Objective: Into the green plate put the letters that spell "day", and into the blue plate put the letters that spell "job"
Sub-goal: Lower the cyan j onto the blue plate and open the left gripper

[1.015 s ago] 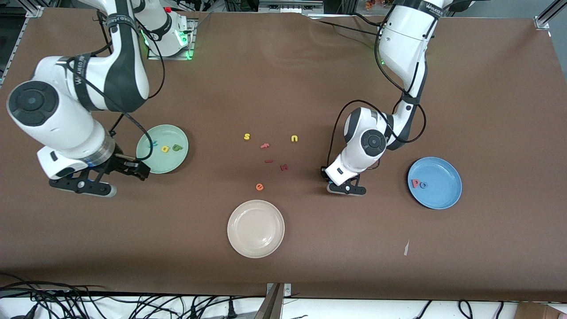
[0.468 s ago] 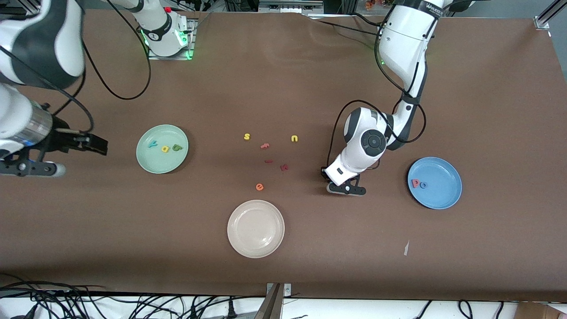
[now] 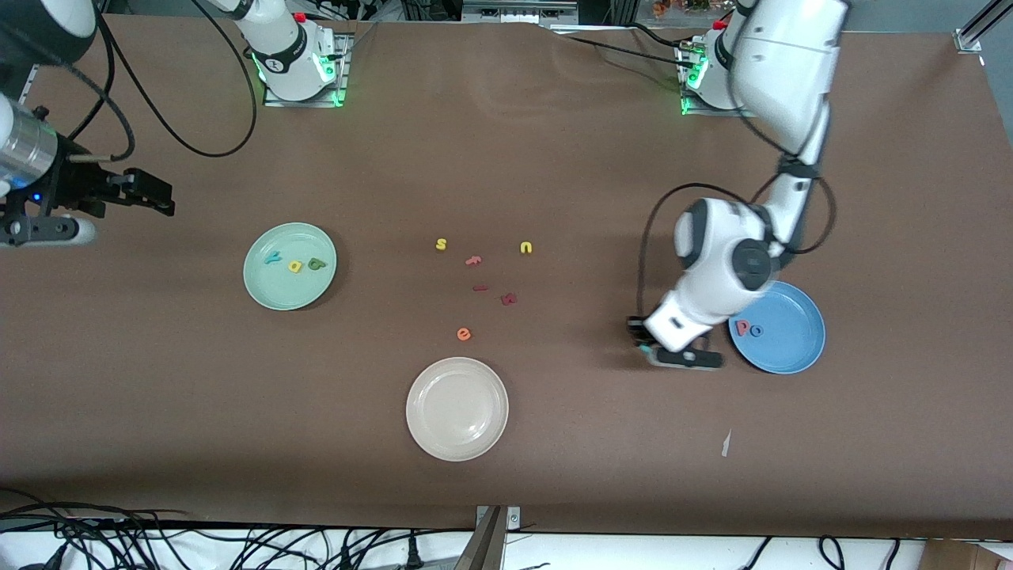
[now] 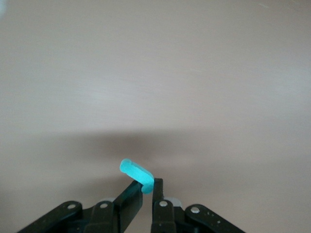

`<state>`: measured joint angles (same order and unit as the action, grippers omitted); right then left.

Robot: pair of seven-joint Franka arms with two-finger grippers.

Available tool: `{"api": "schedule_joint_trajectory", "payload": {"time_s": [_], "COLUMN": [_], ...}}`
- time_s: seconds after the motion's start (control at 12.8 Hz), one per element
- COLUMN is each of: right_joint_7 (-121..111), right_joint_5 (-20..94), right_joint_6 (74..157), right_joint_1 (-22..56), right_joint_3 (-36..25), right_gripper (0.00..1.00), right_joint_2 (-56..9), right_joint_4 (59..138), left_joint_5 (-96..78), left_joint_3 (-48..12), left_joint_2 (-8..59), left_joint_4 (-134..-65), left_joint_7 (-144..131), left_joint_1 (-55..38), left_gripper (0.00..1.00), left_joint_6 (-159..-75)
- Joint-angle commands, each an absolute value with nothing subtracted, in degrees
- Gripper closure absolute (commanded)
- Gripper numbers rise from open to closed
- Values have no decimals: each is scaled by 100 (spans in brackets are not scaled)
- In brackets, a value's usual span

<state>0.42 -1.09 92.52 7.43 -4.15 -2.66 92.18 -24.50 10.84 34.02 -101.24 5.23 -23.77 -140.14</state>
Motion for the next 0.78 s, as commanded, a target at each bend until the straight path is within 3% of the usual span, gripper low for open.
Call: {"api": "schedule_joint_trajectory", "payload": {"time_s": [0.0, 0.31, 0.39, 0.55, 0.7], "right_joint_7": [-34, -44, -18, -9, 53], "right_joint_5": [-202, -132, -114, 34, 88], "right_joint_6": [10492, 9240, 9220, 9220, 9246], "right_joint_1": [344, 132, 114, -236, -237], "right_joint_3": [-193, -185, -158, 296, 334], "right_gripper": [0, 0, 0, 0, 0], "right_joint_2": [800, 255, 264, 263, 281], "right_joint_4": [10845, 9696, 9712, 9756, 9765], "left_joint_5": [-2285, -2085, -1987, -1978, -1978], "left_joint_3": [984, 993, 984, 984, 984], "left_joint_2": [2743, 2654, 2654, 2637, 2418], "left_joint_4": [-10888, -11109, -11127, -11206, -11529], "left_joint_7": [1727, 2819, 2821, 2839, 2742], "left_joint_1": [-1541, -836, -809, -800, -748], "left_gripper": [100, 100, 86, 0, 0], "left_joint_6": [-13861, -13509, -13517, -13509, -13561]}}
